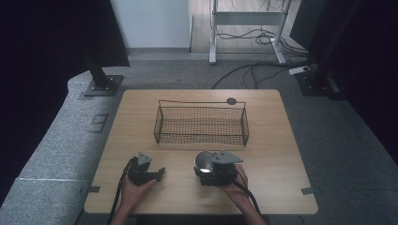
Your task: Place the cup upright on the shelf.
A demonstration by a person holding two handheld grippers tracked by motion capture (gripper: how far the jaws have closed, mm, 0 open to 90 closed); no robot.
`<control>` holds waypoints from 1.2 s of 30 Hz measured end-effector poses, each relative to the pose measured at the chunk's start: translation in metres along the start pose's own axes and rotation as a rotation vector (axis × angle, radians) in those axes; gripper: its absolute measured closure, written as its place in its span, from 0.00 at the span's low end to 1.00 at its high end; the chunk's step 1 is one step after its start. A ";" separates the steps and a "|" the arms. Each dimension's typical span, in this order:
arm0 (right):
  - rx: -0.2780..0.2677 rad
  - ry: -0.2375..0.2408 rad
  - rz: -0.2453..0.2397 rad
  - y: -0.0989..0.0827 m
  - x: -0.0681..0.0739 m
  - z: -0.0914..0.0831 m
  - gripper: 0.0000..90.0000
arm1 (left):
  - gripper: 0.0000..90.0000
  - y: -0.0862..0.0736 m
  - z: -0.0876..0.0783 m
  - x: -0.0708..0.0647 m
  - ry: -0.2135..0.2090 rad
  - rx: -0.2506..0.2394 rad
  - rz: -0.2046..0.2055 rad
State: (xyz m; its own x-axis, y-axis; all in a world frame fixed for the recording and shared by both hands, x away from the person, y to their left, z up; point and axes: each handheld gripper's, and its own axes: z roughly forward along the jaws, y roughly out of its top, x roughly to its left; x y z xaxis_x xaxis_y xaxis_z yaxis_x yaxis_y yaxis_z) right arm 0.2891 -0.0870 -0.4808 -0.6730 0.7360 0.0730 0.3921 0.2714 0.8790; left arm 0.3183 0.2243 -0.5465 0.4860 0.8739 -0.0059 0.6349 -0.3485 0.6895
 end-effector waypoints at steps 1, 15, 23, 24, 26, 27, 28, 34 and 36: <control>0.000 -0.001 0.000 0.000 -0.001 -0.001 0.16 | 0.19 0.000 0.000 0.000 0.000 0.000 0.000; -0.020 0.020 0.016 0.010 -0.005 -0.006 0.16 | 0.19 0.000 0.000 0.000 0.000 0.000 -0.001; -0.043 0.009 0.022 0.025 -0.014 -0.013 0.16 | 0.19 0.000 0.000 0.000 0.000 0.001 0.000; -0.044 0.010 0.021 0.027 -0.015 -0.014 0.16 | 0.19 0.000 0.000 0.000 0.000 0.001 0.001; -0.048 0.015 0.025 0.031 -0.017 -0.015 0.16 | 0.19 0.000 0.000 0.000 -0.001 0.001 0.000; -0.047 0.016 0.028 0.032 -0.018 -0.016 0.16 | 0.19 0.000 0.000 0.000 -0.002 0.000 0.000; -0.050 0.019 0.030 0.034 -0.019 -0.016 0.16 | 0.19 0.000 0.000 0.000 -0.002 0.000 -0.001; -0.057 0.006 0.029 0.043 -0.024 -0.018 0.16 | 0.19 0.000 0.000 0.000 -0.002 0.000 -0.001; -0.057 0.009 0.036 0.046 -0.026 -0.019 0.16 | 0.19 0.000 0.000 0.000 -0.002 0.000 0.000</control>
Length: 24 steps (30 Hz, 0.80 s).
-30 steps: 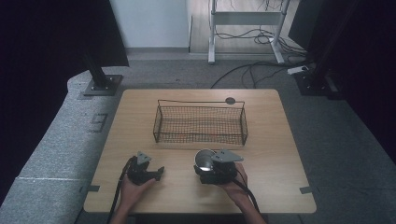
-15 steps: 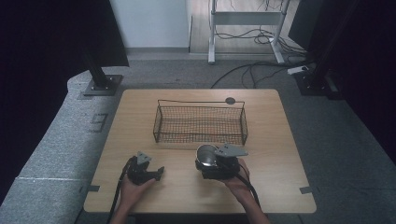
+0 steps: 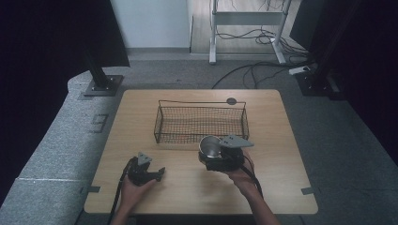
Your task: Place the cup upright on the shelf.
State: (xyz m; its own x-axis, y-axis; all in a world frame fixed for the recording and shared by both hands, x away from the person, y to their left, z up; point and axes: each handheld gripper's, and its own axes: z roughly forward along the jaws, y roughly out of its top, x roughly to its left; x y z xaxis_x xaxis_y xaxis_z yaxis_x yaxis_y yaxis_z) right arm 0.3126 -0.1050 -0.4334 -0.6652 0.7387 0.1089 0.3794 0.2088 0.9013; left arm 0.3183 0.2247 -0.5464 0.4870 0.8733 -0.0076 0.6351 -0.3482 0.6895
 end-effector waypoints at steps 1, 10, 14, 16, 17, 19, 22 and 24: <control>-0.004 0.000 0.003 0.001 -0.001 0.000 0.16 | 0.19 0.000 0.000 0.000 0.000 0.001 0.000; -0.003 -0.003 0.006 0.011 -0.006 0.002 0.16 | 0.19 0.000 0.000 0.000 0.000 0.000 0.000; 0.005 0.001 -0.005 0.016 -0.006 0.005 0.16 | 0.19 0.000 0.000 0.000 0.001 0.000 -0.001; 0.009 -0.004 -0.011 0.018 -0.006 0.006 0.16 | 0.19 0.000 0.000 0.000 0.000 -0.001 -0.001; 0.010 -0.004 -0.013 0.019 -0.007 0.007 0.16 | 0.19 0.000 0.000 0.000 0.001 0.000 0.000; 0.010 -0.006 -0.013 0.021 -0.008 0.007 0.16 | 0.19 0.000 0.000 0.000 0.001 -0.001 0.000; 0.011 -0.007 -0.010 0.023 -0.010 0.009 0.16 | 0.19 0.000 0.000 0.000 0.000 0.000 0.000; 0.012 -0.004 -0.004 0.025 -0.012 0.010 0.16 | 0.19 0.000 0.000 0.000 0.000 0.000 0.000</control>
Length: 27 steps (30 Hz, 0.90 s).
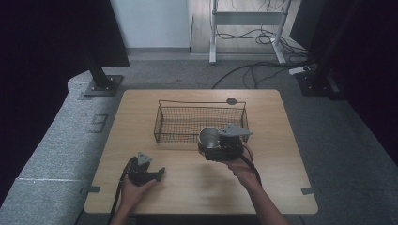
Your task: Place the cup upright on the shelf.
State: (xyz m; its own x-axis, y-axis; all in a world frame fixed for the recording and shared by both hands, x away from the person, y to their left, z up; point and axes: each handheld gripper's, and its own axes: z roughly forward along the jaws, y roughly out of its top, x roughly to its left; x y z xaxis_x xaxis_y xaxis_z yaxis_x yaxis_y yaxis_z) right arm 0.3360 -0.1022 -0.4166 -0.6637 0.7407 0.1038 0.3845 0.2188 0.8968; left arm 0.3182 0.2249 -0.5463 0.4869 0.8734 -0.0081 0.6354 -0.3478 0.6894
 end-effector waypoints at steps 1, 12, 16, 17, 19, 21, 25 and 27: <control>0.001 -0.004 -0.001 0.001 -0.001 0.001 0.16 | 0.19 0.000 0.000 0.000 0.001 0.000 0.000; -0.005 -0.022 -0.006 0.014 -0.008 0.003 0.16 | 0.19 0.000 0.000 0.000 0.001 -0.001 0.000; -0.004 -0.033 -0.011 0.018 -0.011 0.005 0.16 | 0.19 0.000 0.000 0.000 0.001 -0.001 0.000; -0.004 -0.037 -0.010 0.019 -0.012 0.005 0.16 | 0.19 0.000 0.000 0.000 0.001 -0.001 0.000; -0.006 -0.041 -0.010 0.021 -0.013 0.005 0.16 | 0.19 0.000 0.000 0.000 0.001 -0.001 0.000; -0.007 -0.044 -0.009 0.023 -0.015 0.005 0.16 | 0.19 0.000 0.000 0.000 0.001 -0.001 0.000; -0.009 -0.045 -0.011 0.027 -0.017 0.006 0.16 | 0.19 0.000 0.000 0.000 0.001 -0.001 0.000; -0.011 -0.042 -0.007 0.029 -0.018 0.006 0.16 | 0.19 0.000 0.000 0.000 0.001 -0.001 0.000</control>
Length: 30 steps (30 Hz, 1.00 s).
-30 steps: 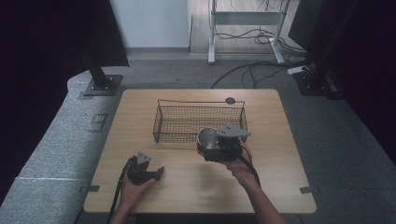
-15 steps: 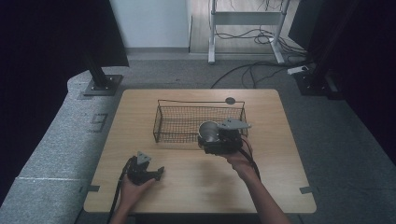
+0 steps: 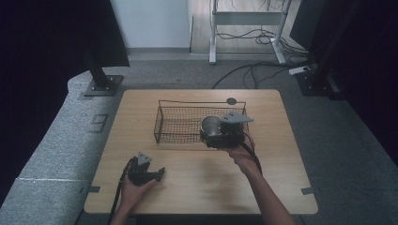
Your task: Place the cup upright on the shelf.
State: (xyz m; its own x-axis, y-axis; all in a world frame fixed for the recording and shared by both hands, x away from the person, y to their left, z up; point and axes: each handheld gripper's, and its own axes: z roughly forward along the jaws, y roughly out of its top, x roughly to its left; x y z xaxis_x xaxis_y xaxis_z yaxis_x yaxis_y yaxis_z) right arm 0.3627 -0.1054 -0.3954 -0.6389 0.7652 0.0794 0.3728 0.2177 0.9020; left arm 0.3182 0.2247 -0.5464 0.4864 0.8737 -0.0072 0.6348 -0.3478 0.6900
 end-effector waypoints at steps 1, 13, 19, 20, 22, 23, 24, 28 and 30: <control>0.000 0.000 0.002 0.001 -0.001 0.000 0.16 | 0.19 0.000 0.000 0.000 0.000 0.001 0.001; 0.001 -0.013 0.019 0.010 -0.012 0.010 0.16 | 0.19 0.000 0.000 0.000 0.000 -0.002 0.000; 0.011 -0.022 0.017 0.013 -0.018 0.015 0.16 | 0.19 0.000 0.000 0.000 0.000 -0.002 0.000; 0.011 -0.022 0.019 0.014 -0.019 0.016 0.16 | 0.19 0.000 0.000 0.000 0.001 -0.002 0.000; 0.011 -0.024 0.019 0.015 -0.022 0.017 0.16 | 0.19 0.000 0.000 0.000 0.001 -0.001 0.000; 0.011 -0.028 0.020 0.015 -0.023 0.017 0.16 | 0.19 0.000 0.000 0.000 0.001 -0.001 0.000; 0.012 -0.029 0.022 0.016 -0.025 0.018 0.16 | 0.19 0.000 0.000 0.000 0.001 -0.002 0.000; 0.005 -0.037 0.032 0.018 -0.030 0.019 0.16 | 0.19 0.000 0.000 0.000 0.001 0.000 0.001; 0.001 -0.040 0.039 0.020 -0.033 0.020 0.16 | 0.19 0.000 0.000 0.000 0.001 -0.001 0.000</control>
State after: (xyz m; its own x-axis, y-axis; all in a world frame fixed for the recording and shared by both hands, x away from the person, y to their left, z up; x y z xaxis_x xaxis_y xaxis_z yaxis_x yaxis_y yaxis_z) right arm 0.4045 -0.1146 -0.3885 -0.5964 0.7968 0.0975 0.3977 0.1878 0.8981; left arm 0.3183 0.2246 -0.5465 0.4863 0.8737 -0.0064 0.6343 -0.3480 0.6904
